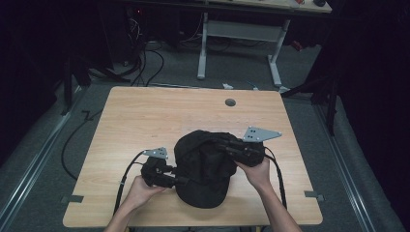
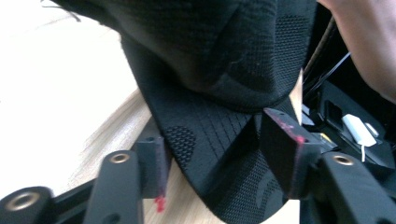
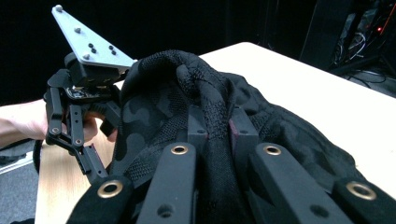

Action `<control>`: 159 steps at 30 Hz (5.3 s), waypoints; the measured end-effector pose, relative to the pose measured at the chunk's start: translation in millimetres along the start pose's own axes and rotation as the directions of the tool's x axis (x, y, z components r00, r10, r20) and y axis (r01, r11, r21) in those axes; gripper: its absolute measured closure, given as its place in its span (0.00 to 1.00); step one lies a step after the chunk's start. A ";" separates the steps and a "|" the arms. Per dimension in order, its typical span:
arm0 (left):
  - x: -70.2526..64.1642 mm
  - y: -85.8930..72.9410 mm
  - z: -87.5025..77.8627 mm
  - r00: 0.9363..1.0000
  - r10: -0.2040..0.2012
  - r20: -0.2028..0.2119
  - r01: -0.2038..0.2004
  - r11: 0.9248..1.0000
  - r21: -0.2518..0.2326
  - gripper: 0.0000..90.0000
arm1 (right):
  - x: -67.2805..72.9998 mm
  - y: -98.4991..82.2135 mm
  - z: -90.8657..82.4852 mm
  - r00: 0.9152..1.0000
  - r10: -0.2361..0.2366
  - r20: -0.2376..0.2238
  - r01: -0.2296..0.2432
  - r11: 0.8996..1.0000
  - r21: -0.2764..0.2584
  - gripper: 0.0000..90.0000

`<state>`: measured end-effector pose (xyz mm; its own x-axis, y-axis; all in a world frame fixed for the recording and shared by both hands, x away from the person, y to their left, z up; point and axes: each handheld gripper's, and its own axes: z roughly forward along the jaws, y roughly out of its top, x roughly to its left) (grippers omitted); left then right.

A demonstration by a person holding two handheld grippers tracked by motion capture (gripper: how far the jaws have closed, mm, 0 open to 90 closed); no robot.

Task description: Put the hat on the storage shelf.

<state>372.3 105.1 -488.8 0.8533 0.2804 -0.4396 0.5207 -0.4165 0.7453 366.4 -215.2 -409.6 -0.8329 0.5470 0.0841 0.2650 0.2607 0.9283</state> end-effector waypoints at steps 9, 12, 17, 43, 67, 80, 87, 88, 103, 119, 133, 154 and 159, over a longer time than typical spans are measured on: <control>-0.2 -0.3 -6.3 0.999 -0.009 0.049 0.010 0.999 -0.030 0.74 | 2.0 4.1 -1.2 0.999 -0.027 0.022 0.027 1.000 -0.001 0.90; -0.3 0.0 -9.2 0.998 -0.013 0.058 0.015 0.999 -0.043 0.81 | 2.1 3.9 -1.6 1.000 -0.025 0.018 0.025 1.000 -0.008 0.89; -0.8 0.8 -16.6 0.995 -0.019 0.100 0.027 0.996 -0.082 0.91 | 1.4 4.7 -3.2 1.000 -0.025 0.016 0.025 0.999 -0.023 0.85; -10.1 2.2 -49.5 1.000 -0.004 -0.001 0.003 0.980 -0.199 0.96 | -11.6 -13.8 -24.1 0.988 0.097 0.122 -0.096 0.995 -0.021 0.39; -7.6 30.5 -62.1 0.985 -0.047 -0.167 0.011 0.978 -0.210 0.96 | -19.1 -130.1 -6.3 0.863 0.151 0.482 -0.287 0.932 0.222 0.42; -13.7 49.7 -71.8 0.972 -0.035 -0.233 -0.041 0.947 -0.317 0.96 | -23.1 -127.4 3.8 0.840 0.108 0.532 -0.292 0.916 0.275 0.42; -9.9 54.8 -82.1 0.960 -0.059 -0.275 -0.052 0.924 -0.378 0.96 | -22.9 -127.3 3.9 0.839 0.106 0.533 -0.291 0.916 0.277 0.40; -8.5 55.7 -82.8 0.957 -0.060 -0.283 -0.054 0.924 -0.378 0.96 | -22.8 -127.4 3.9 0.839 0.107 0.534 -0.292 0.916 0.276 0.40; 15.8 77.7 -75.6 0.920 -0.057 -0.387 -0.091 0.930 -0.356 0.96 | -22.7 -127.3 3.9 0.838 0.107 0.535 -0.293 0.915 0.276 0.40; 37.7 86.4 -52.6 0.889 -0.034 -0.457 -0.126 0.940 -0.316 0.96 | -22.5 -127.3 4.0 0.839 0.104 0.535 -0.290 0.916 0.277 0.40; 46.9 84.2 -36.7 0.873 -0.013 -0.488 -0.145 0.948 -0.284 0.96 | -22.0 -127.2 4.1 0.840 0.102 0.533 -0.288 0.916 0.279 0.40; 56.2 65.9 -28.1 0.886 -0.070 -0.458 -0.072 0.956 -0.286 0.95 | -21.7 -127.2 4.3 0.840 0.107 0.532 -0.293 0.915 0.277 0.40; 53.6 63.9 -31.6 0.887 -0.078 -0.455 -0.061 0.957 -0.283 0.90 | -22.5 -127.3 4.0 0.842 0.102 0.530 -0.287 0.917 0.279 0.40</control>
<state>450.5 120.8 -448.9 0.7045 0.6745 -0.2205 0.4394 -0.1706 0.8820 353.3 -257.6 -531.2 -0.4164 0.9088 -0.0268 0.6172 0.3042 0.7256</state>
